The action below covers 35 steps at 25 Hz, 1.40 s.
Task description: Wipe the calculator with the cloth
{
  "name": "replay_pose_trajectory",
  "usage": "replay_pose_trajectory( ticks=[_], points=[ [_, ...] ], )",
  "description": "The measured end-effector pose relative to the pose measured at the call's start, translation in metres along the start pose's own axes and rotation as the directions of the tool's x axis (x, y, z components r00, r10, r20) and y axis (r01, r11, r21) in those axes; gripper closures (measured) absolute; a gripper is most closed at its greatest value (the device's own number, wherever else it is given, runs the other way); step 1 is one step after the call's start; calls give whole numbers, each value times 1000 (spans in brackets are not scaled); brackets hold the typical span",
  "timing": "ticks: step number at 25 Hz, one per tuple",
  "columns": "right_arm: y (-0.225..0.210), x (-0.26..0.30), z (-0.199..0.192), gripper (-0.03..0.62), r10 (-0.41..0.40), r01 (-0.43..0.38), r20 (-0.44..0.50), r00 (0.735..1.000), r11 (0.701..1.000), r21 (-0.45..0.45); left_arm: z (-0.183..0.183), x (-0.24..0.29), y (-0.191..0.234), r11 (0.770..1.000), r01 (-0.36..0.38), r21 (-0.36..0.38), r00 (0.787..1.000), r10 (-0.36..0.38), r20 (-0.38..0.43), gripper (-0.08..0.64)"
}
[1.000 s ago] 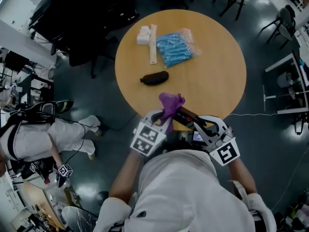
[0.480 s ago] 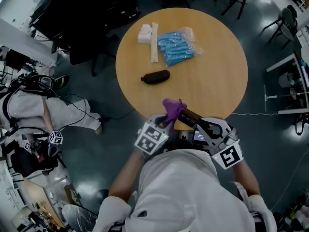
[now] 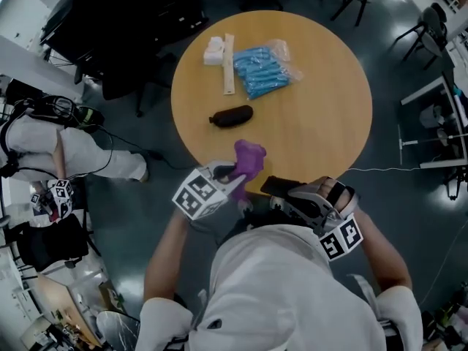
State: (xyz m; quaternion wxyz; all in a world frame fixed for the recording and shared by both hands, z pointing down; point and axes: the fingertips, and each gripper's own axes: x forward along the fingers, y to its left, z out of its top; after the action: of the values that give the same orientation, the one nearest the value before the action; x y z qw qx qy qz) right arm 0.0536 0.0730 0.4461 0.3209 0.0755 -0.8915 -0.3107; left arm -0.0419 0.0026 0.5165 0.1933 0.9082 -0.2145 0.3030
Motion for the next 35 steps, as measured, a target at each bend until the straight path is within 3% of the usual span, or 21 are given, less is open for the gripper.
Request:
replay_pose_trajectory(
  ticks=[2, 4, 6, 9, 11, 13, 16, 20, 26, 35],
  points=[
    [5, 2, 7, 543, 20, -19, 28, 999, 999, -47, 17, -11, -2, 993, 75, 92, 997, -75, -12, 491],
    [8, 3, 15, 543, 33, -27, 52, 998, 994, -102, 37, -26, -10, 967, 161, 196, 987, -157, -39, 491],
    [10, 4, 23, 543, 46, -34, 72, 996, 986, -161, 55, -42, -26, 915, 268, 301, 963, -250, -97, 491],
    [11, 5, 34, 543, 73, -49, 95, 993, 972, -230, 68, -57, -48, 818, 405, 410, 913, -333, -237, 491],
    [10, 4, 40, 543, 85, -56, 104, 991, 965, -258, 68, -60, -61, 760, 479, 439, 873, -363, -325, 491],
    [9, 2, 44, 543, 90, -57, 114, 989, 961, -270, 64, -60, -74, 724, 533, 439, 839, -384, -385, 491],
    [6, 0, 48, 543, 91, -53, 131, 987, 962, -268, 61, -50, -85, 701, 562, 439, 819, -401, -410, 491],
    [10, -4, 57, 543, 105, -57, 157, 982, 958, -279, 49, -30, -88, 690, 578, 436, 805, -395, -443, 491],
    [25, -9, 65, 543, 157, -87, 173, 972, 931, -354, 38, -15, -97, 644, 644, 412, 752, -435, -496, 491],
    [30, -12, 77, 543, 208, -100, 229, 951, 907, -410, 13, 9, -95, 611, 724, 322, 668, -501, -550, 491]
  ],
)
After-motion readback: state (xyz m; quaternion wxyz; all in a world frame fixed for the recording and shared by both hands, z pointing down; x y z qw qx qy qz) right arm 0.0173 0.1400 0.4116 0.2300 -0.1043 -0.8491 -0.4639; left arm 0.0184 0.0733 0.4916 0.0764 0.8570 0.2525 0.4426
